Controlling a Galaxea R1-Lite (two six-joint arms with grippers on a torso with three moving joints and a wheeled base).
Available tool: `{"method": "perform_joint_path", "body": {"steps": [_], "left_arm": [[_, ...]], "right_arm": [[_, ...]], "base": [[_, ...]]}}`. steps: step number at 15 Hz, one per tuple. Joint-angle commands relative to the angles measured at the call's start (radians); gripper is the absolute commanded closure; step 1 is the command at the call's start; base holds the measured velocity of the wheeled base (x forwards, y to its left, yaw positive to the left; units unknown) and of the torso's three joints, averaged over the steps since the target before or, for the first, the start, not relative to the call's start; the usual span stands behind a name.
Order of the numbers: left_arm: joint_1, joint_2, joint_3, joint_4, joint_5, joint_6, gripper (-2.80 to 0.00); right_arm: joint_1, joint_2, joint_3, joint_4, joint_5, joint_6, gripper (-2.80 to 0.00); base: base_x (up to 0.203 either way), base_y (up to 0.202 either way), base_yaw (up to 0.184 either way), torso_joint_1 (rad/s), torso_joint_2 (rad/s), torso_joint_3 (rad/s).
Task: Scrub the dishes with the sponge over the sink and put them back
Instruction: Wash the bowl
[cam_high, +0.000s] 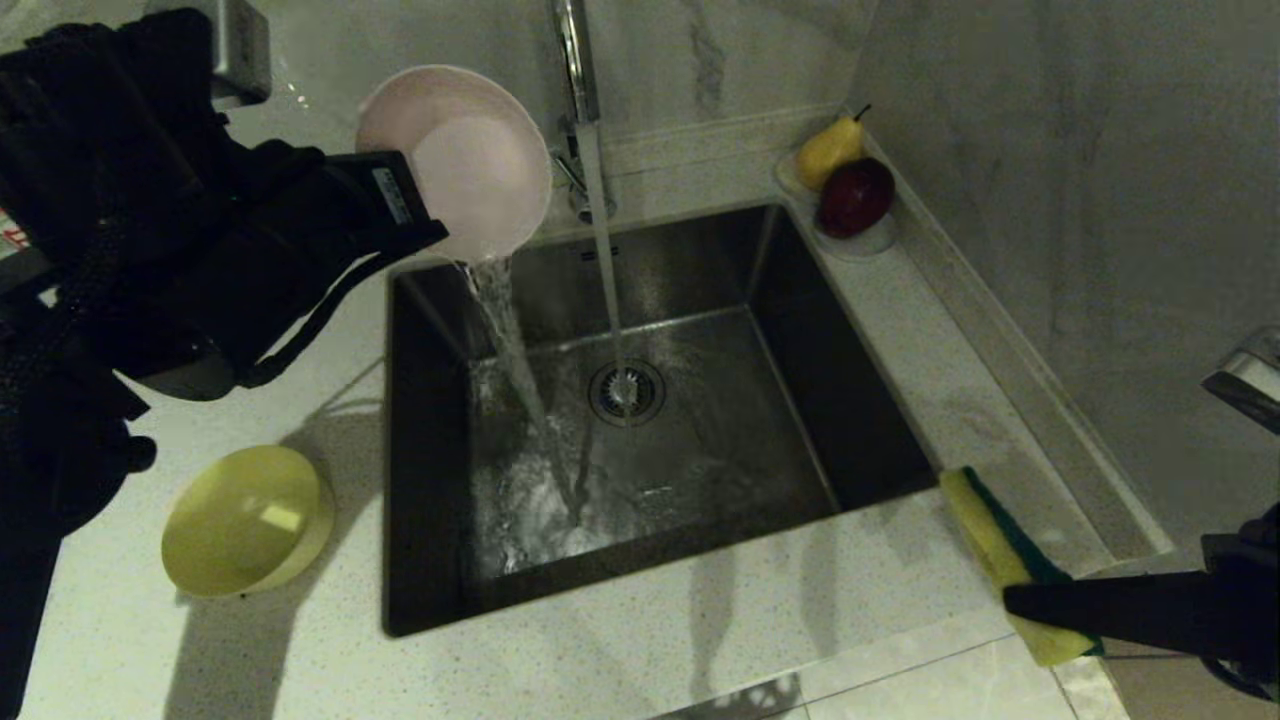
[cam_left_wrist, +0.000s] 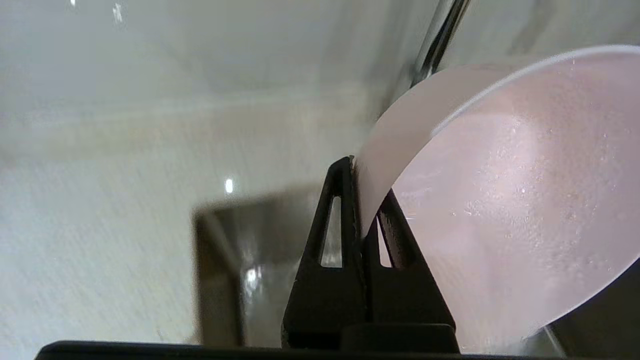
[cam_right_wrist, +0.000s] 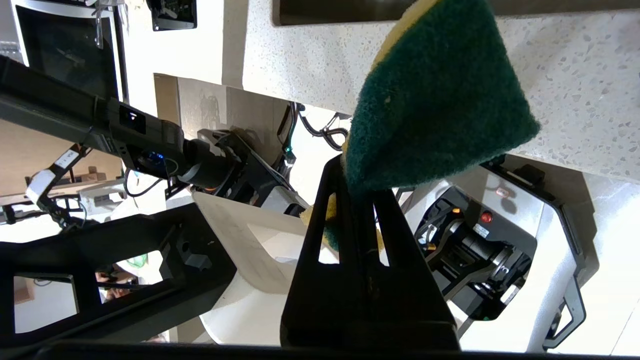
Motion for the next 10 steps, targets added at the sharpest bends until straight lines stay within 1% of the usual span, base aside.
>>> {"method": "perform_joint_path", "body": {"steps": [1,3,4,5,7,10], "left_arm": [[0.005,-0.065,0.040,-0.030,-0.017,0.055,0.00],[0.006,-0.129,0.091,-0.103,-0.026,0.117,0.00],[0.006,-0.156,0.123,-0.142,-0.042,0.141,0.00],[0.005,-0.176,0.150,-0.165,-0.060,0.150,0.00],[0.004,-0.197,0.174,-0.200,-0.075,0.145,0.00],[0.004,-0.187,0.198,-0.178,-0.073,0.121,0.00]], "right_arm": [[0.000,0.015,0.001,0.000,0.004,0.003,0.00],[0.002,0.023,0.003,0.000,0.004,0.004,0.00],[0.002,0.023,0.001,0.000,0.004,0.004,0.00],[0.002,0.023,0.001,0.000,0.004,0.004,0.00],[0.003,0.026,0.001,0.002,0.004,0.006,0.00],[0.011,0.016,-0.010,0.002,0.005,0.006,0.00]], "base": [[0.000,0.000,0.000,0.000,0.00,0.000],[0.000,0.000,0.000,0.000,0.00,0.000],[0.000,0.000,0.000,0.000,0.00,0.000],[0.000,0.000,0.000,0.000,0.00,0.000],[0.000,0.000,0.000,0.000,0.00,0.000],[0.000,0.000,0.000,0.000,0.00,0.000]]}}
